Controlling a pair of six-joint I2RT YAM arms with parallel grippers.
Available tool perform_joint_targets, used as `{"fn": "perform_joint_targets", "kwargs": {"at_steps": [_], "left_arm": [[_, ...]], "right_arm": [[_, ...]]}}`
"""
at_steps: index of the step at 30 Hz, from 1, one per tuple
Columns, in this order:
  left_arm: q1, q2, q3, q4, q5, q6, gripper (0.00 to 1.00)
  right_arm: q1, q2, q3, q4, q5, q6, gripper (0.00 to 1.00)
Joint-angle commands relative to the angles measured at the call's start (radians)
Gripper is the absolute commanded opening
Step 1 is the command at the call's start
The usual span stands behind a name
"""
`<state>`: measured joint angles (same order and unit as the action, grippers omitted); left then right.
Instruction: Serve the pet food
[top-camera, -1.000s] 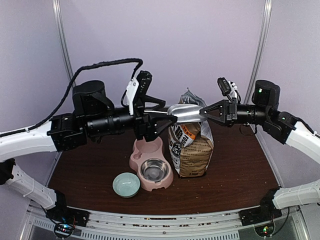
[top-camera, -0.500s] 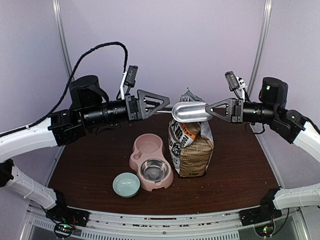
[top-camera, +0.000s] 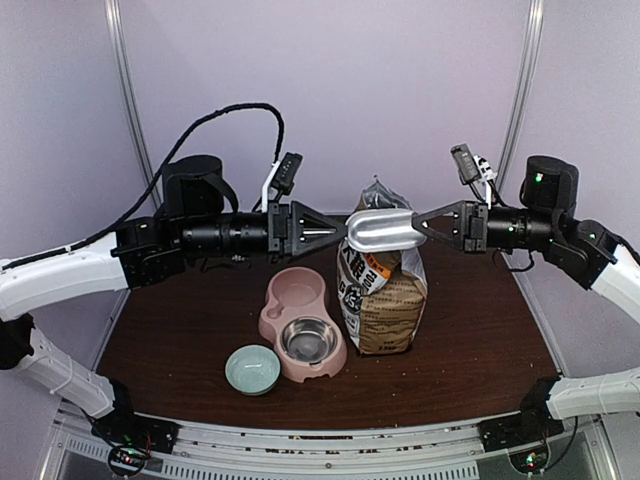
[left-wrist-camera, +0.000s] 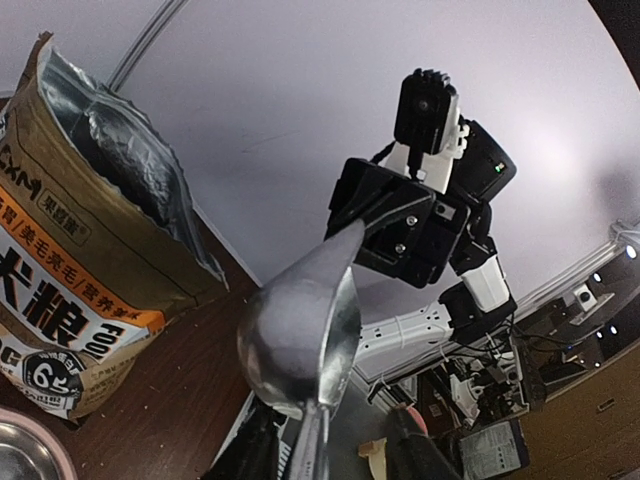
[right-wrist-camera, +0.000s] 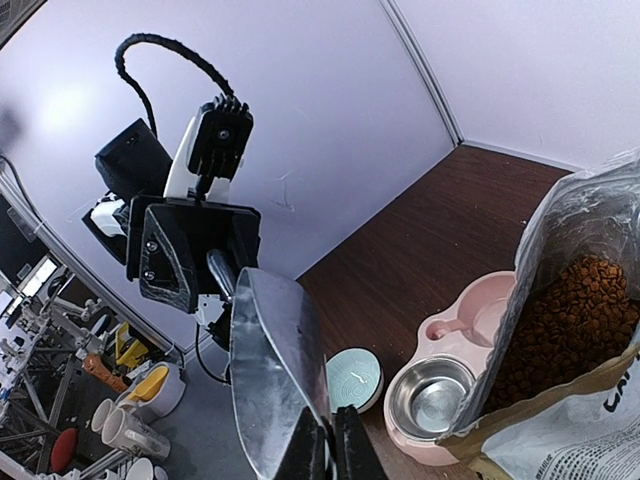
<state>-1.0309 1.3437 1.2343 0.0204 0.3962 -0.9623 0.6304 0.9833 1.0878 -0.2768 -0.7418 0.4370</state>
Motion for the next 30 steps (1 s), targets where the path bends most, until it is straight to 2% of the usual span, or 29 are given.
{"fn": "perform_joint_targets", "kwargs": {"at_steps": [1,4,12,17,20,25,30], "left_arm": [[0.004,-0.002,0.026,0.022,0.023,-0.007,0.34],[0.005,0.0,0.026,0.02,0.024,-0.007,0.25],[0.005,0.008,0.031,0.003,0.023,-0.005,0.22],[0.005,0.018,0.039,0.0,0.027,-0.001,0.14],[0.005,0.023,0.042,-0.001,0.029,0.002,0.15],[0.005,0.025,0.042,-0.01,0.019,0.003,0.22],[0.005,0.026,0.039,-0.016,0.007,0.002,0.19]], "right_arm": [[0.008,-0.013,0.035,0.008,0.019,-0.018,0.0],[0.008,-0.012,0.034,0.008,0.021,-0.018,0.0],[0.014,0.002,0.04,-0.003,-0.017,-0.04,0.0],[0.027,0.012,0.047,-0.023,-0.027,-0.064,0.0],[0.035,0.018,0.055,-0.046,-0.032,-0.083,0.0],[0.038,0.018,0.057,-0.056,-0.028,-0.09,0.0],[0.04,0.018,0.056,-0.059,-0.028,-0.096,0.0]]}}
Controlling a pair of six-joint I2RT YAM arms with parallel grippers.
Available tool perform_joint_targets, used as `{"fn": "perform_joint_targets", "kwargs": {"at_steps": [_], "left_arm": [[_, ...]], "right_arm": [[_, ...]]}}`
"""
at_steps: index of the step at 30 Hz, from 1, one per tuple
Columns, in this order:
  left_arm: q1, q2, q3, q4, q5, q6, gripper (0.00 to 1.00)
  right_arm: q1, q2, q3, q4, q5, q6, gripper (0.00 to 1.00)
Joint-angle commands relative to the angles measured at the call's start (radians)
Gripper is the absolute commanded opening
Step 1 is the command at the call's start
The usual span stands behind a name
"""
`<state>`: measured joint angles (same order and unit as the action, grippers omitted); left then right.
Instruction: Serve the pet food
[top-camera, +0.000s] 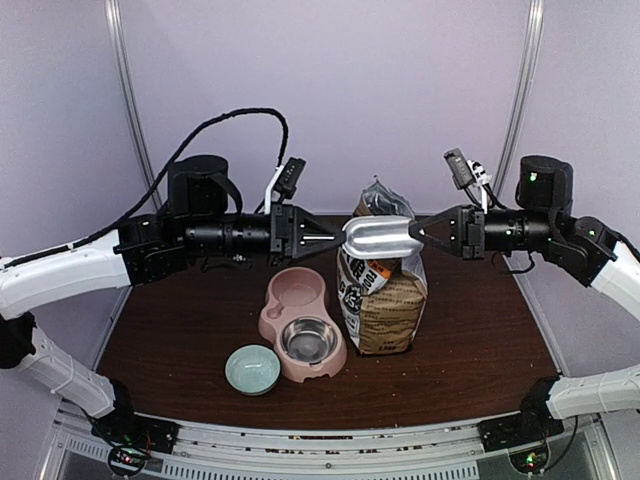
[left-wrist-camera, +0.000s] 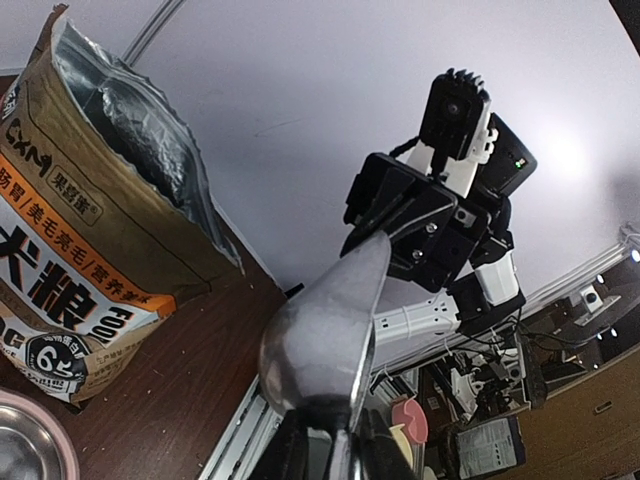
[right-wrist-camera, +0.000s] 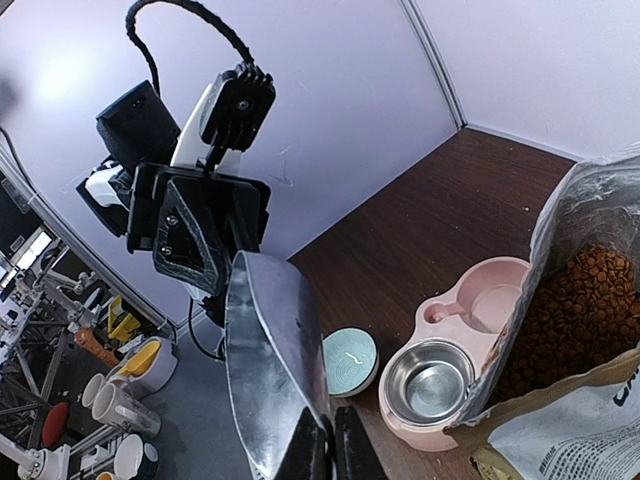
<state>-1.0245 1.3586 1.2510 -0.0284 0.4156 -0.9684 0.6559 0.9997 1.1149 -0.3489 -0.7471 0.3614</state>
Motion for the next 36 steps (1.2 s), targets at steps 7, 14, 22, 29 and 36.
{"fn": "perform_joint_targets", "kwargs": {"at_steps": [7,14,22,29,36], "left_arm": [[-0.002,0.014,0.021,0.032,-0.016,0.008,0.04],[-0.002,0.006,0.001,0.034,-0.031,0.002,0.0],[0.012,-0.124,-0.107,0.113,-0.206,0.003,0.0],[0.068,-0.22,-0.141,0.083,-0.275,0.011,0.0],[0.132,-0.282,-0.17,0.004,-0.279,0.024,0.0]], "right_arm": [[0.015,0.001,0.027,0.003,-0.015,-0.026,0.0],[0.015,-0.006,0.032,-0.012,0.051,-0.024,0.1],[0.014,0.016,0.157,-0.222,0.401,-0.066,0.72],[0.014,0.198,0.368,-0.445,0.722,-0.06,0.75],[0.014,0.409,0.541,-0.555,0.833,-0.083,0.68]]}}
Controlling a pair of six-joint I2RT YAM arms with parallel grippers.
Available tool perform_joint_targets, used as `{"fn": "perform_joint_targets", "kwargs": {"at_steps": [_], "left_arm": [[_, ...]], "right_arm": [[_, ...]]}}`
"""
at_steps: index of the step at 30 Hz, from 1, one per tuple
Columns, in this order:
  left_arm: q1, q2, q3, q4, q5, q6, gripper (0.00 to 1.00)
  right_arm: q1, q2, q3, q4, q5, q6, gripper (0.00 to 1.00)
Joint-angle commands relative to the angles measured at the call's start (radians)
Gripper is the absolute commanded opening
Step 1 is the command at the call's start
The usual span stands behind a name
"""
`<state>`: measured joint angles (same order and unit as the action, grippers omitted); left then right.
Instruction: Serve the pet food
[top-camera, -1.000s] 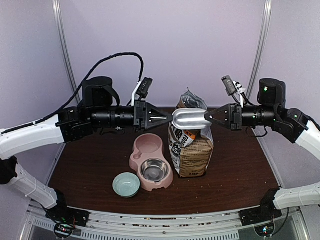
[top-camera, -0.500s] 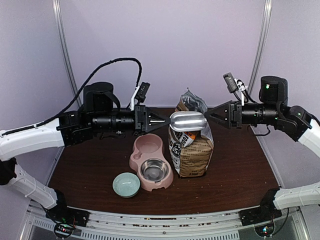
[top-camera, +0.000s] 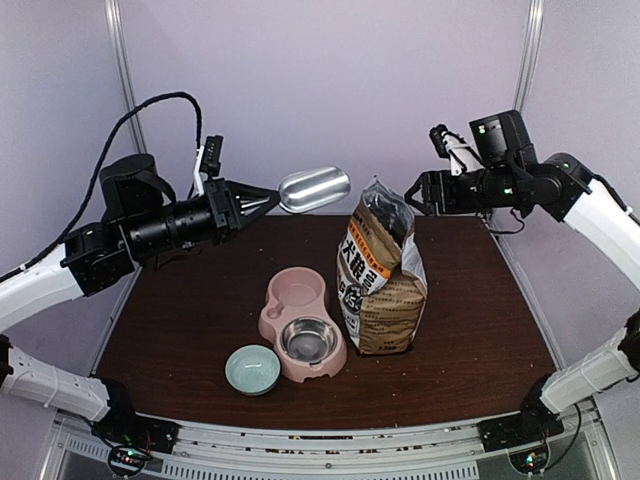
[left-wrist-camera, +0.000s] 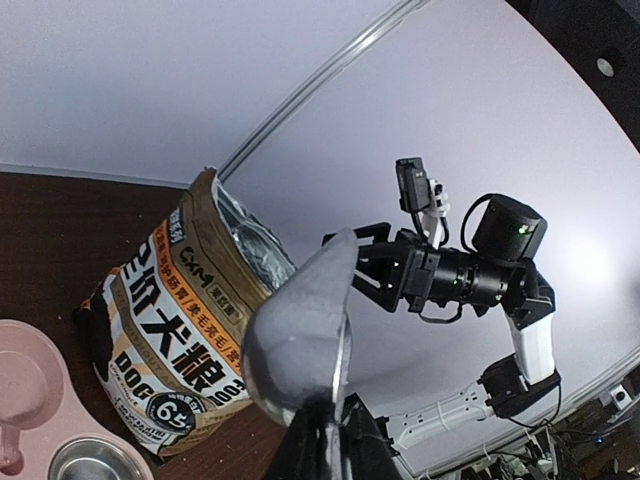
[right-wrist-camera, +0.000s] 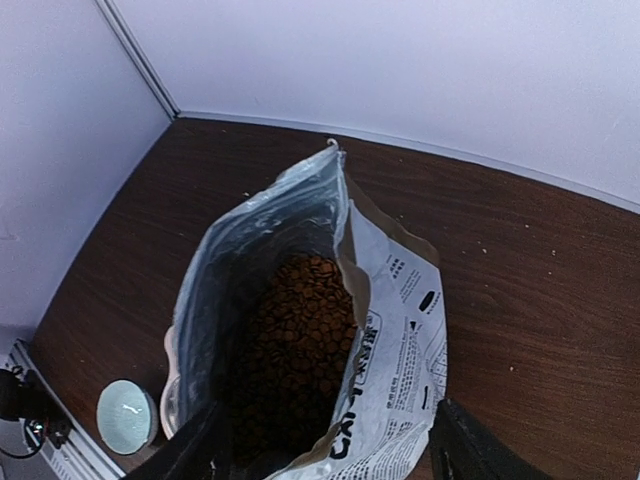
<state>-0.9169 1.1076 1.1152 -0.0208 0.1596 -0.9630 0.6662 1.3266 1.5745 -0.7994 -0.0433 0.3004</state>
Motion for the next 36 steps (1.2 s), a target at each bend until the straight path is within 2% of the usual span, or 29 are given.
{"fn": "perform_joint_targets", "kwargs": {"at_steps": [1,6,11,13,16,17,25,31,36], "left_arm": [[0.03,-0.038,-0.042,-0.007,-0.023,0.018,0.0],[0.048,-0.058,-0.07,-0.014,-0.026,0.015,0.0],[0.058,-0.061,-0.078,-0.019,-0.016,0.016,0.0],[0.062,-0.063,-0.078,-0.022,-0.015,0.015,0.0],[0.065,-0.063,-0.077,-0.028,-0.013,0.014,0.0],[0.067,-0.063,-0.075,-0.029,-0.012,0.014,0.0],[0.067,-0.059,-0.058,-0.037,-0.006,0.018,0.0],[0.066,-0.058,-0.06,-0.031,0.002,0.017,0.0],[0.067,-0.063,-0.067,-0.036,0.006,0.015,0.0]], "right_arm": [[0.004,0.11,0.105,-0.115,0.137,-0.026,0.68],[0.006,0.255,0.225,-0.17,0.146,-0.058,0.63],[0.004,0.353,0.305,-0.237,0.19,-0.075,0.47],[0.004,0.374,0.317,-0.257,0.211,-0.082,0.33],[-0.003,0.369,0.312,-0.271,0.266,-0.085,0.05],[-0.009,0.361,0.31,-0.27,0.272,-0.086,0.0],[-0.125,0.245,0.37,-0.286,0.362,-0.125,0.0],[-0.185,0.218,0.538,-0.354,0.408,-0.171,0.0],[-0.159,0.196,0.559,-0.34,0.303,-0.139,0.0]]}}
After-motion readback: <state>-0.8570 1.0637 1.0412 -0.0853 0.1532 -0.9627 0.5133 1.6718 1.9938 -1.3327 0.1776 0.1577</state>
